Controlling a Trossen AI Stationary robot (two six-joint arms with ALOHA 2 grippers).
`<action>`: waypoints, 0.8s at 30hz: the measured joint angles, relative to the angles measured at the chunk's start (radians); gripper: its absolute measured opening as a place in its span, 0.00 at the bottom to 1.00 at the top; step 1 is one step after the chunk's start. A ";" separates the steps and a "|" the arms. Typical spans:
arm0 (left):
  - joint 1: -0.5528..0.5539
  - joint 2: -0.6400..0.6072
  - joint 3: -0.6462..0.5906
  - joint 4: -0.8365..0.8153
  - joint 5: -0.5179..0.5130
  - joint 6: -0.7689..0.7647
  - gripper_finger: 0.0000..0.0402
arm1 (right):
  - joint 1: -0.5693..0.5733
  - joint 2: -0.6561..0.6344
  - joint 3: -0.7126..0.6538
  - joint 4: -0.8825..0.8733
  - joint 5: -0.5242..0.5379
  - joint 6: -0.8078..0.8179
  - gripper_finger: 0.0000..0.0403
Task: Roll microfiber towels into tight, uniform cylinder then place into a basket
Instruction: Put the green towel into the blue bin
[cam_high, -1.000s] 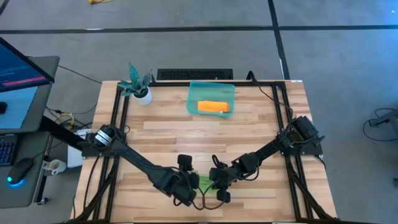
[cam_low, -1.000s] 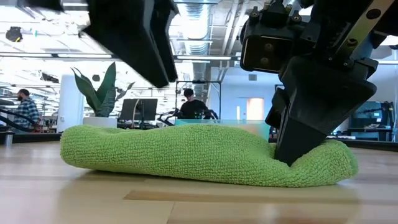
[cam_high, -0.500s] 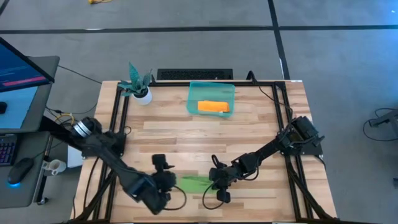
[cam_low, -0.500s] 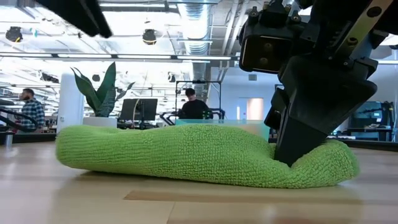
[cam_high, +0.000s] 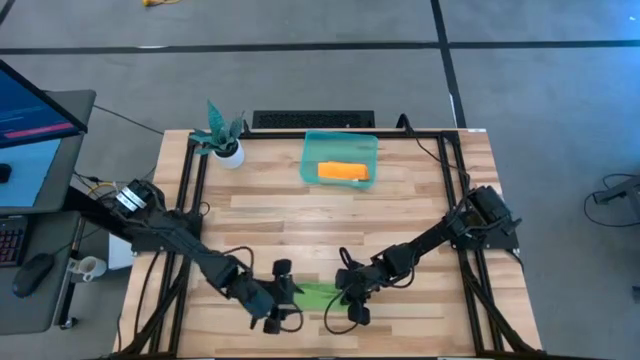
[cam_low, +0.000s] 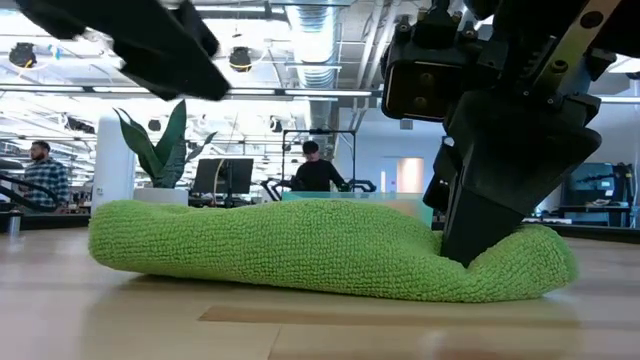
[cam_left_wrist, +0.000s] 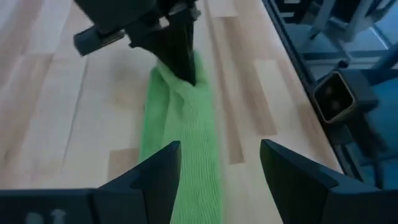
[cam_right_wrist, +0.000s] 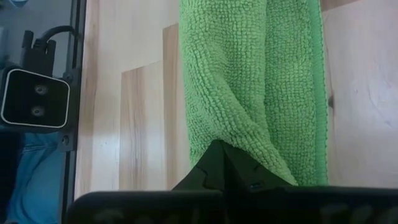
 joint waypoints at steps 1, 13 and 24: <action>0.009 0.014 0.002 0.016 0.012 0.002 0.53 | -0.002 0.000 0.000 -0.001 0.000 0.000 0.04; 0.096 0.109 0.012 -0.011 0.148 -0.069 0.63 | -0.004 0.000 0.000 0.001 -0.012 0.000 0.04; 0.113 0.199 0.015 -0.046 0.158 -0.105 0.63 | -0.004 0.001 0.000 0.001 -0.015 -0.001 0.03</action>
